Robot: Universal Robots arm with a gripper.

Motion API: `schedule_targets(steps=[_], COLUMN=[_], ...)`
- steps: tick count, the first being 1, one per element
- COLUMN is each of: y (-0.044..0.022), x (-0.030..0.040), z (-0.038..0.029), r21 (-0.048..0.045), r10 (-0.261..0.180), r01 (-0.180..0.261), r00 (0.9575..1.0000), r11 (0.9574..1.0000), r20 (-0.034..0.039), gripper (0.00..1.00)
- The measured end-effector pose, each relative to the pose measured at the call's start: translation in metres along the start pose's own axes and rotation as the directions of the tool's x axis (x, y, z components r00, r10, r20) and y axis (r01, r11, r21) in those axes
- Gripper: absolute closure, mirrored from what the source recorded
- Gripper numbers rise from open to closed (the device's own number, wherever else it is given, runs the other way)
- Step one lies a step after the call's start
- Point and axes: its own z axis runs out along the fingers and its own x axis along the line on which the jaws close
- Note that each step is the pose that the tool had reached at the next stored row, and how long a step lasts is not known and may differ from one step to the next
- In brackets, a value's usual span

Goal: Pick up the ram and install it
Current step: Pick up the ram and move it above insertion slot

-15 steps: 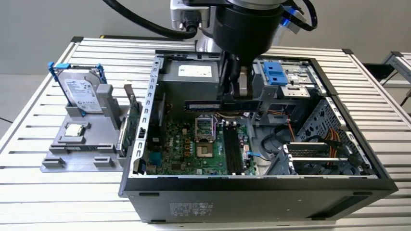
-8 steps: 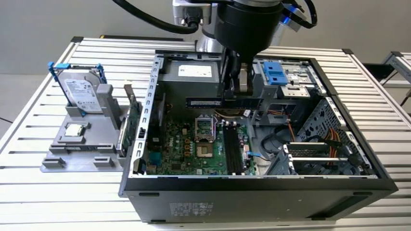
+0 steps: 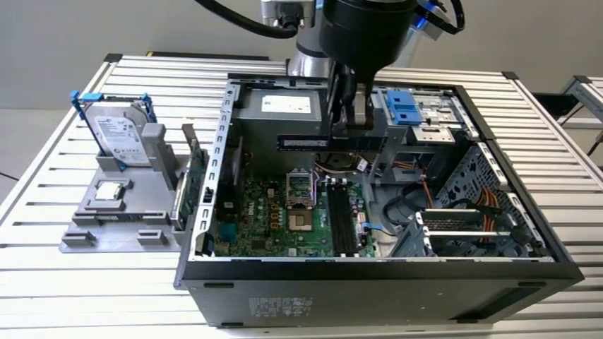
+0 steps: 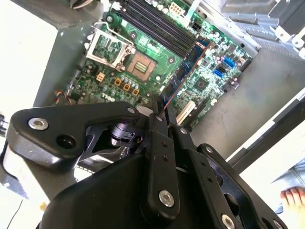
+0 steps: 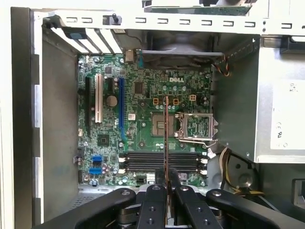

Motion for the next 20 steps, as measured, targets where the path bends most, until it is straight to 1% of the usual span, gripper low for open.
schedule_targets(steps=[11,15,20], y=[-0.0152,-0.0192,-0.0227], x=[-0.0087,-0.0111,-0.013], z=[-0.0001,-0.0001,-0.0001], r21=[0.0,0.0,0.0], r10=[0.0,0.0,0.0], r01=[0.0,0.0,0.0], r00=[1.0,1.0,1.0], r11=[1.0,1.0,1.0], r20=[0.0,0.0,0.0], gripper=[1.0,1.0,1.0])
